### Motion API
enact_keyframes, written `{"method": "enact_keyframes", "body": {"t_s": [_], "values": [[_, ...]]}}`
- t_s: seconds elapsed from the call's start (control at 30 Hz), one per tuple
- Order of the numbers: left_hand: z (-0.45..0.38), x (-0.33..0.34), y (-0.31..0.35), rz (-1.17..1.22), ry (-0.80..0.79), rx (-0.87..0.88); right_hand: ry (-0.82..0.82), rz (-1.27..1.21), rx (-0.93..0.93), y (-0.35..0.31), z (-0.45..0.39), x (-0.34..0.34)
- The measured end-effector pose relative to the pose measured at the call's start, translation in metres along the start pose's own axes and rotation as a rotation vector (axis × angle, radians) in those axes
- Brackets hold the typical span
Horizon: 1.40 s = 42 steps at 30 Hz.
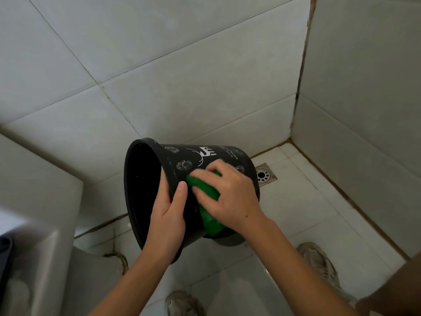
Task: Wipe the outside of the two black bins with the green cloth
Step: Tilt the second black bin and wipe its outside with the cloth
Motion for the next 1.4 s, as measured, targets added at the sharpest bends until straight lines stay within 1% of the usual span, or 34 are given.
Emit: {"method": "enact_keyframes", "body": {"t_s": [0.1, 0.13, 0.17, 0.2, 0.23, 0.3, 0.33, 0.37, 0.4, 0.43, 0.5, 0.53, 0.57, 0.6, 0.63, 0.7, 0.77, 0.8, 0.87, 0.93, 0.97, 1.03, 1.1, 1.13, 1.17, 1.2, 1.3, 1.37, 1.4], "values": [[0.001, 0.000, -0.004, -0.002, -0.006, -0.039, 0.038, 0.001, 0.331, 0.029, -0.016, -0.006], [0.001, -0.001, -0.006, 0.002, -0.005, -0.046, 0.043, 0.006, 0.387, 0.031, -0.017, -0.006], [0.000, -0.002, -0.005, 0.003, -0.004, -0.044, 0.054, 0.025, 0.380, 0.027, -0.016, -0.005], [-0.001, -0.002, -0.004, 0.003, -0.002, -0.031, 0.072, 0.039, 0.314, 0.018, -0.013, -0.004], [-0.002, -0.002, -0.003, 0.002, 0.001, -0.012, 0.071, 0.028, 0.215, 0.006, -0.007, -0.001], [-0.003, -0.003, -0.001, 0.022, 0.008, 0.011, 0.010, -0.043, 0.034, -0.019, 0.012, 0.005], [-0.003, -0.002, 0.000, 0.045, 0.007, 0.009, -0.010, -0.060, -0.018, -0.023, 0.020, 0.010], [-0.003, -0.002, 0.001, 0.060, 0.004, 0.008, -0.002, -0.063, -0.022, -0.021, 0.021, 0.011], [-0.003, -0.002, 0.001, 0.059, 0.008, 0.008, 0.032, -0.067, 0.029, -0.012, 0.018, 0.010], [-0.003, -0.001, 0.002, 0.050, 0.013, 0.003, 0.078, -0.067, 0.132, -0.001, 0.012, 0.008], [-0.005, 0.000, 0.002, 0.045, 0.026, -0.025, 0.114, -0.054, 0.371, 0.021, 0.000, 0.005], [-0.007, 0.000, 0.002, 0.050, 0.033, -0.035, 0.127, -0.054, 0.441, 0.024, -0.003, 0.004], [-0.009, 0.001, 0.003, 0.054, 0.041, -0.036, 0.153, -0.039, 0.448, 0.021, -0.004, 0.004], [-0.011, 0.001, 0.004, 0.059, 0.049, -0.028, 0.178, -0.015, 0.400, 0.010, -0.002, 0.004], [-0.013, 0.001, 0.004, 0.066, 0.057, -0.019, 0.177, -0.008, 0.312, -0.003, 0.002, 0.007], [-0.015, 0.000, 0.004, 0.095, 0.057, -0.021, 0.118, -0.049, 0.133, -0.028, 0.017, 0.014], [-0.015, 0.000, 0.004, 0.101, 0.046, -0.027, 0.084, -0.073, 0.061, -0.027, 0.022, 0.017], [-0.014, -0.001, 0.004, 0.089, 0.047, -0.027, 0.100, -0.075, 0.088, -0.018, 0.017, 0.013], [-0.013, 0.000, 0.003, 0.074, 0.054, -0.041, 0.143, -0.075, 0.250, 0.004, 0.003, 0.006], [-0.013, 0.000, 0.003, 0.087, 0.055, -0.069, 0.127, -0.093, 0.380, 0.019, -0.011, 0.000], [-0.013, 0.000, 0.003, 0.089, 0.056, -0.070, 0.122, -0.086, 0.374, 0.018, -0.014, -0.001], [-0.015, 0.000, 0.005, 0.091, 0.061, -0.050, 0.114, -0.043, 0.227, 0.002, -0.010, 0.001], [-0.015, 0.000, 0.008, 0.106, 0.064, -0.037, 0.051, -0.080, 0.053, -0.019, 0.006, 0.008], [-0.015, 0.000, 0.008, 0.106, 0.057, -0.036, 0.024, -0.090, -0.001, -0.023, 0.011, 0.010], [-0.014, 0.001, 0.007, 0.099, 0.049, -0.037, 0.019, -0.088, -0.014, -0.021, 0.010, 0.009], [-0.013, 0.001, 0.005, 0.087, 0.045, -0.038, 0.033, -0.079, 0.021, -0.015, 0.003, 0.005], [-0.012, 0.001, 0.002, 0.073, 0.038, -0.065, 0.048, -0.035, 0.227, 0.007, -0.024, -0.005], [-0.013, 0.000, 0.002, 0.077, 0.045, -0.068, 0.057, -0.012, 0.278, 0.010, -0.030, -0.003], [-0.013, 0.000, 0.003, 0.076, 0.047, -0.060, 0.076, 0.000, 0.262, 0.005, -0.027, -0.002]]}}
Point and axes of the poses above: each hand's wrist, its own z-axis away from the middle knuckle, its own x-axis out of the palm, y = z × x, the point moved 3 cm from there along -z, towards the middle knuckle, and after that the axes turned 13 degrees about -y, right-handed, at the moved point
